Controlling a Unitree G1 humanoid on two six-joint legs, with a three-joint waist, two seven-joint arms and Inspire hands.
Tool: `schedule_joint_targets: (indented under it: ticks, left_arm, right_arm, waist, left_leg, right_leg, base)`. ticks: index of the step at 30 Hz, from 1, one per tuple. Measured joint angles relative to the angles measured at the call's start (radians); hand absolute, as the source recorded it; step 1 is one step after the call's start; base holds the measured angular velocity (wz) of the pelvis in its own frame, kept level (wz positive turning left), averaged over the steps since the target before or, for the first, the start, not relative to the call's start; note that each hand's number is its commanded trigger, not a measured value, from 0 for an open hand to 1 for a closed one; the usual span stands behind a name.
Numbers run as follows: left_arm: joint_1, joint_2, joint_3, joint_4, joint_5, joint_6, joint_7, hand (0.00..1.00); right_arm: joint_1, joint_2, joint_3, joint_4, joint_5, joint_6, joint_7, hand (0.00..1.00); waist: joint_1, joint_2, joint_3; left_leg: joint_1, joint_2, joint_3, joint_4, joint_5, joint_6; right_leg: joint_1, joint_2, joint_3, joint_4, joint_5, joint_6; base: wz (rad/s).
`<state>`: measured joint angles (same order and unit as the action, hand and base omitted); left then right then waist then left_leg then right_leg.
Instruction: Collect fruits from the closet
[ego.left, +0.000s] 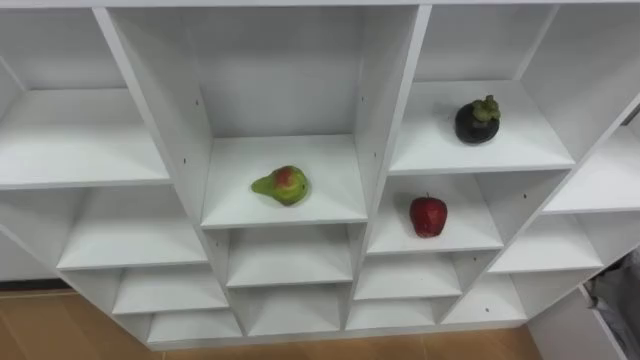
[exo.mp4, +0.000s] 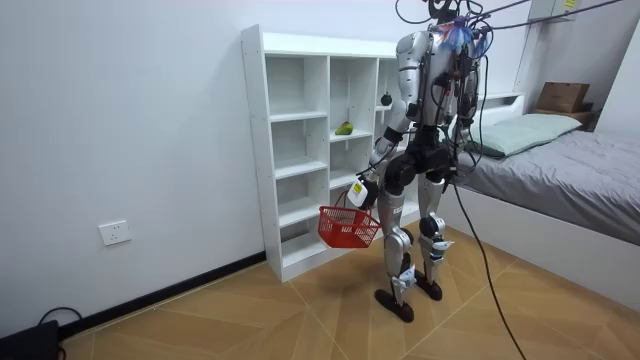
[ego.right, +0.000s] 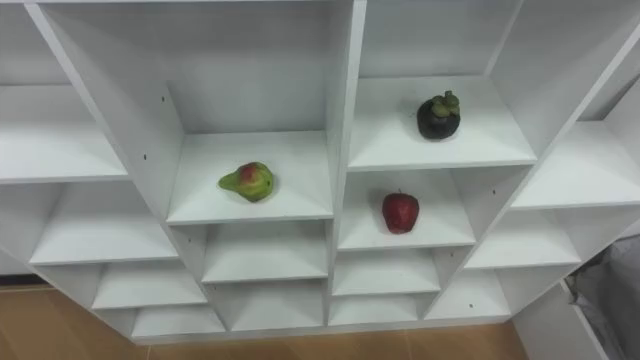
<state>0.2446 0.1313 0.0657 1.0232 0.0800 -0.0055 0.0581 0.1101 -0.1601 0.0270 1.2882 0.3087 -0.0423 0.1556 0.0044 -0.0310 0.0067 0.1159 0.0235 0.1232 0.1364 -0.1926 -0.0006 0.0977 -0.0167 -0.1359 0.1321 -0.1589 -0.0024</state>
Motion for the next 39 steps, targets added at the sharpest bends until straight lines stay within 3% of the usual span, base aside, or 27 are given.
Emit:
schedule_joint_targets:
  ticks: [8,18,21,29,39]
  left_arm:
    - [-0.002,0.0,0.001,0.0,0.001,0.0,-0.007,1.0]
    - [-0.009,0.0,0.001,0.0,0.0,0.0,-0.009,1.0]
    - [-0.01,0.0,0.0,0.0,0.002,-0.002,-0.011,1.0]
    - [-0.011,0.0,0.0,0.001,0.002,-0.027,0.0,1.0]
    - [-0.017,0.004,-0.002,-0.001,0.033,-0.033,0.019,1.0]
  right_arm:
    - [-0.002,0.001,-0.008,-0.001,-0.01,-0.002,0.001,0.0]
    - [-0.004,0.002,-0.009,0.0,-0.024,-0.001,0.008,0.0]
    - [-0.004,0.002,-0.01,-0.001,-0.024,-0.004,0.004,0.0]
    - [-0.001,0.01,-0.007,-0.007,-0.044,-0.032,-0.057,0.0]
    - [0.017,0.011,-0.002,-0.091,-0.153,-0.033,-0.129,0.0]
  waist:
    - [0.0,0.004,-0.0033]
    - [0.0,-0.003,-0.0003]
    - [0.0,0.003,-0.0019]
    - [0.001,0.009,-0.0034]
    - [-0.003,0.007,-0.0033]
  left_leg:
    - [0.0,0.0,-0.001,0.0,0.0,0.0]
    - [0.001,0.0,-0.001,0.0,0.0,0.0]
    - [0.0,0.0,-0.001,0.0,0.0,0.0]
    - [-0.004,0.0,0.006,0.0,0.0,0.0]
    - [-0.005,0.0,0.015,-0.001,0.0,0.0]
  right_leg:
    - [0.0,0.0,-0.001,0.0,0.0,0.0]
    - [0.0,0.0,-0.001,0.0,0.0,0.0]
    - [-0.001,0.0,-0.001,0.0,0.0,0.0]
    - [-0.01,0.0,0.006,0.003,0.0,0.0]
    - [-0.012,0.0,0.01,0.005,0.0,0.0]
  base:
    - [0.0]
    - [0.0]
    - [0.0]
    - [-0.01]
    - [-0.01]
